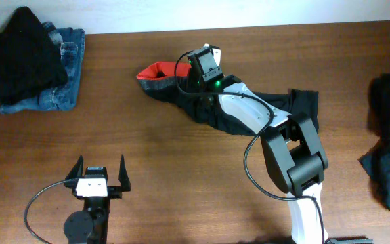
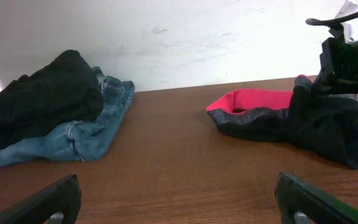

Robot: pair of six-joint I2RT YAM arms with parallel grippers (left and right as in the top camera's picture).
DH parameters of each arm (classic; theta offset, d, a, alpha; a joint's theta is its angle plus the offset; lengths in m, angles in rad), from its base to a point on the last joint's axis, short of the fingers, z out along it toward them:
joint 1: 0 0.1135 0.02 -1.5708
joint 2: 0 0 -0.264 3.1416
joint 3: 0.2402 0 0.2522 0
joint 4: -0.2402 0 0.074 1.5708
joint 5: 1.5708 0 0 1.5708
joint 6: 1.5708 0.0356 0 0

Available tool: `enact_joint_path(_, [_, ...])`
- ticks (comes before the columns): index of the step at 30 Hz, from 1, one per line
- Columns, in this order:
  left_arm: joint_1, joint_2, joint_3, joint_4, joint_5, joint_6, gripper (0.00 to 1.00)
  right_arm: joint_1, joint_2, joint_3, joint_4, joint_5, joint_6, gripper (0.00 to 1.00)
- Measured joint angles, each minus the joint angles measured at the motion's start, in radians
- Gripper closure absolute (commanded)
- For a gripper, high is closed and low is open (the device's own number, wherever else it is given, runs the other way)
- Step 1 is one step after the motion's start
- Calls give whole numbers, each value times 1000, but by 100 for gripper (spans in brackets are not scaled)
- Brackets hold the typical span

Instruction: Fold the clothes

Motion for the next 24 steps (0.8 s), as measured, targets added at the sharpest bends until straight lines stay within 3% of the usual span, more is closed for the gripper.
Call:
enact_joint_path(3, [0, 0, 0, 0, 0, 0, 1, 0, 0, 0, -2, 0, -1, 96])
enact_joint_path(6, [0, 0, 0, 0, 0, 0, 1, 0, 0, 0, -3, 5, -19, 62])
enact_joint_path(10, [0, 0, 0, 0, 0, 0, 1, -3, -10, 0, -11, 31, -82, 38])
enact_joint_path(18, [0, 0, 0, 0, 0, 0, 1, -80, -236, 15, -196, 36, -166, 33])
enact_joint_path(24, [0, 0, 0, 0, 0, 0, 1, -166, -191, 26, -194, -114, -125, 33])
